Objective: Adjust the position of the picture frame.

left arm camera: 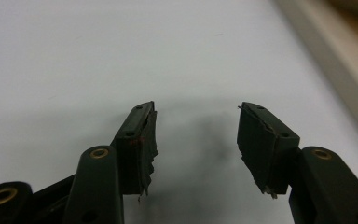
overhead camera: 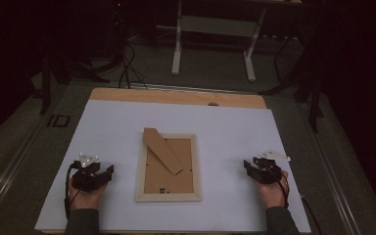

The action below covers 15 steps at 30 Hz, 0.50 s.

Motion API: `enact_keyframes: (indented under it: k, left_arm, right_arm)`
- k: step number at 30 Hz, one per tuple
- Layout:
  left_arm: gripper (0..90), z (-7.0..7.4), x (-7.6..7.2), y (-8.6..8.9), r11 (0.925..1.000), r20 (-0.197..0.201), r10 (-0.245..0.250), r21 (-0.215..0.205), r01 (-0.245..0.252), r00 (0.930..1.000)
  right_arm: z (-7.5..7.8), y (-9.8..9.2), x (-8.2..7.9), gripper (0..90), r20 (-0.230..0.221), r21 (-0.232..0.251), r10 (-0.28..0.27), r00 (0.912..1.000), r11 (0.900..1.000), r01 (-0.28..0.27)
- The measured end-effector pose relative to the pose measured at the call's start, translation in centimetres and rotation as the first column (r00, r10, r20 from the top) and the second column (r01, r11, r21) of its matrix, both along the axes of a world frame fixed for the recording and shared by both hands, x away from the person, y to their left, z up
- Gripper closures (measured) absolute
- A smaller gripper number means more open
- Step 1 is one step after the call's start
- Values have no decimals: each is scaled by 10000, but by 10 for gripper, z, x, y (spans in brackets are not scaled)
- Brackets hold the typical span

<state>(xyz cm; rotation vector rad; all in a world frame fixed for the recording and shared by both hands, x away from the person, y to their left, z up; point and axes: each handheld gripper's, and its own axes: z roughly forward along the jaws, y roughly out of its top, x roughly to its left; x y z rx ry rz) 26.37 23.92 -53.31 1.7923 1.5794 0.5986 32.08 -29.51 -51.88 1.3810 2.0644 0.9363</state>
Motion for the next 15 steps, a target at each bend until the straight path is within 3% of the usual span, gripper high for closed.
enact_keyframes:
  k: [2,4,5,8,9,10,12,15]
  left_arm:
    - [499,2,-1,-6,9983,203,-577,-80,578,9981]
    - [510,2,-1,-6,9983,203,-577,-80,578,9981]
    - [510,3,-1,-9,9951,252,-974,-142,978,9949]
    - [532,5,-2,-12,9869,444,-1526,-453,1546,9873]
    - [545,7,-2,-12,9810,476,-1797,-649,1826,9826]
    - [571,7,-2,-12,9810,476,-1797,-649,1826,9826]
    - [585,8,-3,-12,9763,549,-2008,-716,2044,9781]
    - [594,8,-3,-13,9761,453,-2025,-706,2053,9782]
  right_arm:
    - [0,2,-1,557,-23,138,125,9999,9998,-125]
    - [1,3,-1,557,3,175,173,9999,9997,-173]
    - [1,3,-1,560,3,175,173,9999,9997,-173]
    - [5,10,-3,565,197,77,385,9991,9992,-386]
    - [7,13,-2,569,194,363,455,9988,9983,-462]
    - [7,13,-2,569,194,363,455,9988,9983,-462]
    - [10,13,-1,580,182,949,582,9981,9937,-597]
    - [15,17,1,587,196,1188,750,9970,9900,-768]
